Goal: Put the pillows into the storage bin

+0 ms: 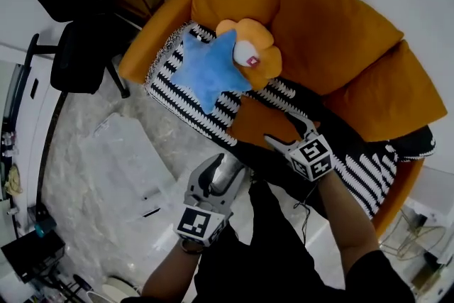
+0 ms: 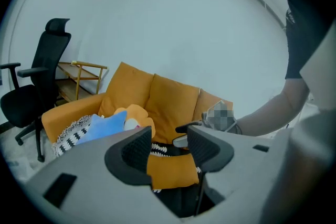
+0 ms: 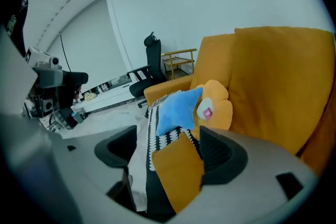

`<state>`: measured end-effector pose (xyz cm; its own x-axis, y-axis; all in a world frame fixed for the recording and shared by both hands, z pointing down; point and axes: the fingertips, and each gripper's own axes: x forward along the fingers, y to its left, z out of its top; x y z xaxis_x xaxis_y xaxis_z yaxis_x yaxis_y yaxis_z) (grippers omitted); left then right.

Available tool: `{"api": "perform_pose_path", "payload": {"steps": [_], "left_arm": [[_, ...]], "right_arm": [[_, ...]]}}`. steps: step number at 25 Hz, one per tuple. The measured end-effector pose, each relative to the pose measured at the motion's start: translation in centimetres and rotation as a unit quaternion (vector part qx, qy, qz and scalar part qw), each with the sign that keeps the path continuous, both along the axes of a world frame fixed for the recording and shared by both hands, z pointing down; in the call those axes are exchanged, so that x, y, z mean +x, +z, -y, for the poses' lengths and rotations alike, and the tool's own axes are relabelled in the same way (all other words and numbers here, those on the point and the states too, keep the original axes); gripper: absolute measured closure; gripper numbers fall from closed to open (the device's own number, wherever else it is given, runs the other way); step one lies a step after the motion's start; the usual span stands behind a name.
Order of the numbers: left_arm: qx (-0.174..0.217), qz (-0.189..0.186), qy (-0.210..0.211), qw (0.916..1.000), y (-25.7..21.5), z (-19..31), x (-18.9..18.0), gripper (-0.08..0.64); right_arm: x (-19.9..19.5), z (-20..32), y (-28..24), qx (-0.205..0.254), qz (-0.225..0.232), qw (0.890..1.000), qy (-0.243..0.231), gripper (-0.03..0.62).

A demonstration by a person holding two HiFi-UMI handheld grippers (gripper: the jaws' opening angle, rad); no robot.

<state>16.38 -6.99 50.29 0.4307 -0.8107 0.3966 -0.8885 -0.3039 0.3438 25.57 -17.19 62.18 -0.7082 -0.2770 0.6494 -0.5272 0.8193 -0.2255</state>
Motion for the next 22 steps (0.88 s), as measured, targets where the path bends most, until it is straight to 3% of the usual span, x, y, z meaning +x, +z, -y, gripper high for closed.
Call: {"api": "perform_pose_path", "payload": {"steps": [11,22], "left_arm": [[-0.041,-0.021,-0.019,0.9988,6.4,1.4,3.1,0.357],[-0.068,-0.033,-0.039,0.9964,10.9,1.6,3.2,0.356]], "right_arm": [[2.1,-0.5,11.9,-0.037,-0.1,0.989,-0.106,0.16],[3.3,-0.7,21.0,-0.024,-0.216,0.953,-0.21,0.074]]}}
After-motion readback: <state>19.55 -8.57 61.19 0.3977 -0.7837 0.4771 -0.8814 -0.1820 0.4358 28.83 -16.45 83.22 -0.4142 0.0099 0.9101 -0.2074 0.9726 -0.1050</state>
